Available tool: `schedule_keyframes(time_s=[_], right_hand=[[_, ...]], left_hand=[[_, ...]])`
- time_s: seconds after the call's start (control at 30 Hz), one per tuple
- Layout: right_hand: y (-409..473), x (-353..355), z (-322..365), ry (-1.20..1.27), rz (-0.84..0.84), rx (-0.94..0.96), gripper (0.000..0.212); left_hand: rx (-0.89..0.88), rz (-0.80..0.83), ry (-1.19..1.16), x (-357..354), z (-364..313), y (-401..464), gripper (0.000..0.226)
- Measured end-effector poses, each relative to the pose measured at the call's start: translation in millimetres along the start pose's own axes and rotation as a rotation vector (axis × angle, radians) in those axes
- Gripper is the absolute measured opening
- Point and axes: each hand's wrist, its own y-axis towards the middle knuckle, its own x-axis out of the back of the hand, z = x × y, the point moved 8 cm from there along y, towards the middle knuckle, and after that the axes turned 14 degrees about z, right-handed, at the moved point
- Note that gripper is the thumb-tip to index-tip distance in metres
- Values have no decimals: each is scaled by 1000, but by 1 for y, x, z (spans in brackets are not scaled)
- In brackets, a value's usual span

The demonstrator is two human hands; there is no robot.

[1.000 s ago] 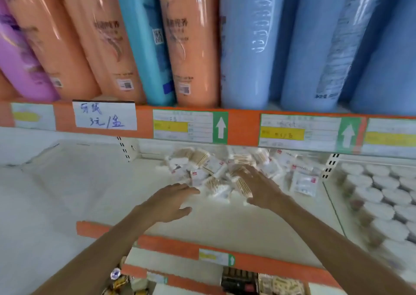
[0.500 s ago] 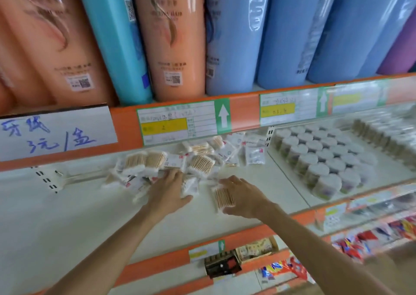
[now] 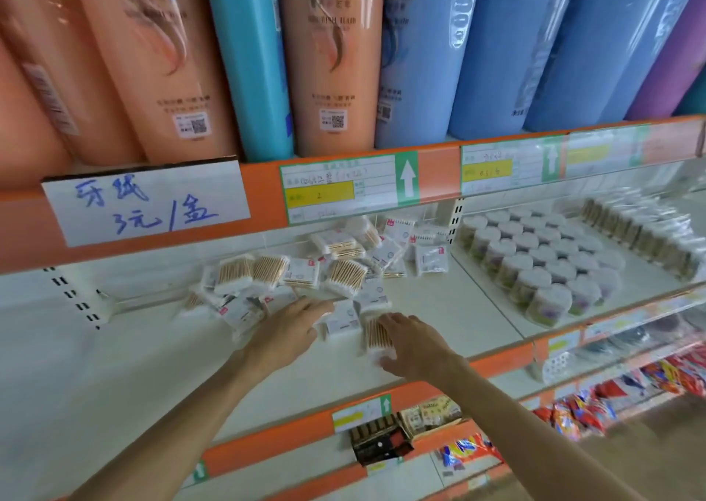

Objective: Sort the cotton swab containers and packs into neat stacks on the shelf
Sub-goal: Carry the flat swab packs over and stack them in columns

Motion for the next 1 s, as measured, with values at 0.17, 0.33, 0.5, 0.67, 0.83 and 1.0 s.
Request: schedule_keyframes(time_s=[0.17,0.33,0.5,0.67,0.83,1.0], right_hand=[[-4,1,11,-76,-4,7,56],[-18,25,26,-242,47,104,37],[-18,35,26,-98,-65,198,41],[-16,27,15,118,-170,202,42],[-14,21,9,313,-194,200,39],[-27,20,16,465,-240,207,31]], left_hand=[[-4,7,-154,-2,2,-17,50],[4,59,-328,2,10,-27,47],[2,111,-346,-2,15,-30,27],[31,1,-385,-9,24,-33,31],[112,-61,-516,-27,28,-45,43],[136,-223,-779,-28,19,-65,42]])
